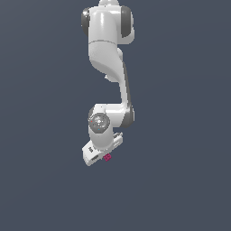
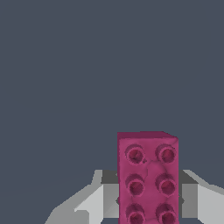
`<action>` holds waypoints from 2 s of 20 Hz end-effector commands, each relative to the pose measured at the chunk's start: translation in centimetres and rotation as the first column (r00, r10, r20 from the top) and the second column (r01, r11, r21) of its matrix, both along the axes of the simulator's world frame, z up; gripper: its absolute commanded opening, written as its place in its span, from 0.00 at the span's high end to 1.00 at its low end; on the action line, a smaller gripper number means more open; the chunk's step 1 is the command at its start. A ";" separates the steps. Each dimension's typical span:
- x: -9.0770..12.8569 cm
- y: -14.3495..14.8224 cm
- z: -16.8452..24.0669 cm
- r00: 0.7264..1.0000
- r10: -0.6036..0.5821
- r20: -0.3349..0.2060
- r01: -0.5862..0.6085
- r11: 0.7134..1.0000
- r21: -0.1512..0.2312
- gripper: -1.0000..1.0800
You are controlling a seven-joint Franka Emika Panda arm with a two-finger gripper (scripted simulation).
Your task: Pick up the object and move it to a goal position.
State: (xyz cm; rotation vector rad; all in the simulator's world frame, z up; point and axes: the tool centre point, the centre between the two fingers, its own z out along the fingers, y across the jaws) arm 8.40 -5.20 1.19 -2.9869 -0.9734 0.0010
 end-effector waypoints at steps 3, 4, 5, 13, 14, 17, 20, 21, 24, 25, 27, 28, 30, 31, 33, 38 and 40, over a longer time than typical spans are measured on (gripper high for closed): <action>-0.1 0.2 0.4 1.000 0.000 0.001 0.000 1.000 0.000 1.00; -0.1 0.3 0.6 1.000 0.000 0.001 0.000 1.000 0.000 1.00; -0.2 0.5 0.8 1.000 0.000 0.001 0.000 1.000 0.000 1.00; -1.1 2.7 4.5 1.000 0.000 0.000 0.000 1.000 0.000 1.00; -1.3 3.2 5.2 1.000 0.000 0.000 0.000 1.000 0.000 1.00; -1.9 4.7 7.6 1.000 0.001 0.000 -0.001 1.000 -0.001 1.00; -2.7 6.5 10.7 1.000 0.001 0.000 -0.001 1.000 -0.001 1.00; -2.9 7.2 11.7 1.000 0.001 0.000 -0.001 1.000 -0.002 1.00; -3.7 9.1 14.9 1.000 0.001 0.000 -0.001 1.000 -0.002 1.00; -4.0 9.7 15.9 1.000 0.001 0.000 -0.001 1.000 -0.002 1.00; -4.5 11.0 18.0 1.000 0.001 0.000 -0.001 1.000 -0.003 1.00; -4.7 11.7 19.1 1.000 0.001 0.000 -0.001 1.000 -0.003 1.00; -5.2 12.9 21.2 1.000 0.001 0.000 -0.001 1.000 -0.003 1.00; -5.5 13.6 22.3 1.000 0.001 0.000 -0.001 1.000 -0.003 1.00; -6.0 14.8 24.4 1.000 0.001 0.000 -0.001 1.000 -0.003 1.00; -7.1 18.0 29.6 1.000 0.002 0.000 -0.002 1.000 -0.003 1.00; -7.6 19.2 31.7 1.000 0.002 0.000 -0.002 1.000 -0.002 1.00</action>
